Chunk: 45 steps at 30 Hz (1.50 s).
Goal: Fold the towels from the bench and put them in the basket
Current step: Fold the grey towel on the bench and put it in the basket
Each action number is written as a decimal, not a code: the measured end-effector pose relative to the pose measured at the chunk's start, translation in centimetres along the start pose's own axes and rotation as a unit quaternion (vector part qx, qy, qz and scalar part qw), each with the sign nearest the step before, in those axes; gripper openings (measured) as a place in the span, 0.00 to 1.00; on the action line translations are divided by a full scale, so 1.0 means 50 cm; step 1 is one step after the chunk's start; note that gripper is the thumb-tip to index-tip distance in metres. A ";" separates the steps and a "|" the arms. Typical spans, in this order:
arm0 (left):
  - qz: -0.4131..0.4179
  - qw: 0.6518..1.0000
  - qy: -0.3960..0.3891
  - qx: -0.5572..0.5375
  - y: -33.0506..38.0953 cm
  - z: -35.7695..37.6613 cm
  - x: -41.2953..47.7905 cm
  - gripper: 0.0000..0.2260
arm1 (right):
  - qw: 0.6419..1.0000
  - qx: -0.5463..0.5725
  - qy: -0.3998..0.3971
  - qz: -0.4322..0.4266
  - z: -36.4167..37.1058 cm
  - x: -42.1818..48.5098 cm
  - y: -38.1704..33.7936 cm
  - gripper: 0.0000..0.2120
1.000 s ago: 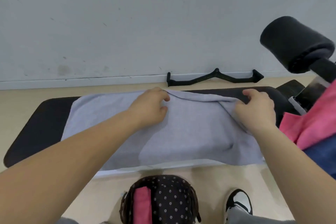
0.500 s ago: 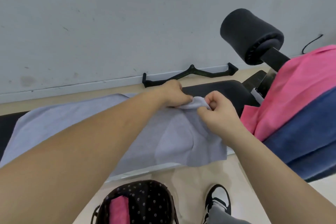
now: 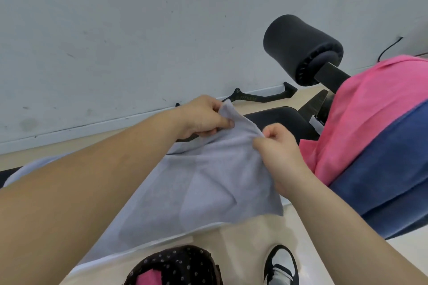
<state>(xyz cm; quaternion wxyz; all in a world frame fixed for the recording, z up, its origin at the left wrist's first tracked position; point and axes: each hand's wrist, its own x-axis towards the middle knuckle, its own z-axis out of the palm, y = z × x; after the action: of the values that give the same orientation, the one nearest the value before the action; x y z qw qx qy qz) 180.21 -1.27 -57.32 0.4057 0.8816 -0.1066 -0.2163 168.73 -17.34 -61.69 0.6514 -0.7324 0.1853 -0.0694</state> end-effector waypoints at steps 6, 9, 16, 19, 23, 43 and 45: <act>0.037 0.992 0.114 -0.038 0.046 0.017 0.059 0.11 | 0.987 -0.106 -0.054 0.105 -0.044 0.009 0.032 0.07; 0.036 0.987 0.153 -0.041 0.057 0.036 0.102 0.12 | 0.985 -0.146 -0.035 0.080 -0.066 0.019 0.046 0.12; 0.042 0.981 0.131 0.135 0.013 0.113 0.151 0.23 | 0.978 -0.201 0.039 0.040 -0.116 0.029 0.063 0.09; 0.102 0.961 0.202 0.158 0.003 0.138 0.157 0.09 | 0.962 -0.270 0.035 0.023 -0.124 0.035 0.074 0.04; 0.018 0.964 0.140 0.225 0.038 0.154 0.164 0.18 | 0.943 -0.333 0.019 0.018 -0.132 0.029 0.074 0.09; 0.016 0.977 0.199 -0.072 0.081 0.155 0.198 0.06 | 0.960 -0.276 0.023 0.032 -0.142 0.031 0.078 0.06; -0.015 0.984 0.177 0.020 0.069 0.152 0.192 0.11 | 0.956 -0.292 0.020 0.028 -0.142 0.030 0.077 0.09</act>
<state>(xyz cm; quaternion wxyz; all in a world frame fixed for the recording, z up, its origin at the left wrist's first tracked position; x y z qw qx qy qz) 185.11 -12.08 -61.91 0.3968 0.9156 -0.0243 -0.0607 166.97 -24.78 -64.68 0.4073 -0.8836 0.2310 -0.0090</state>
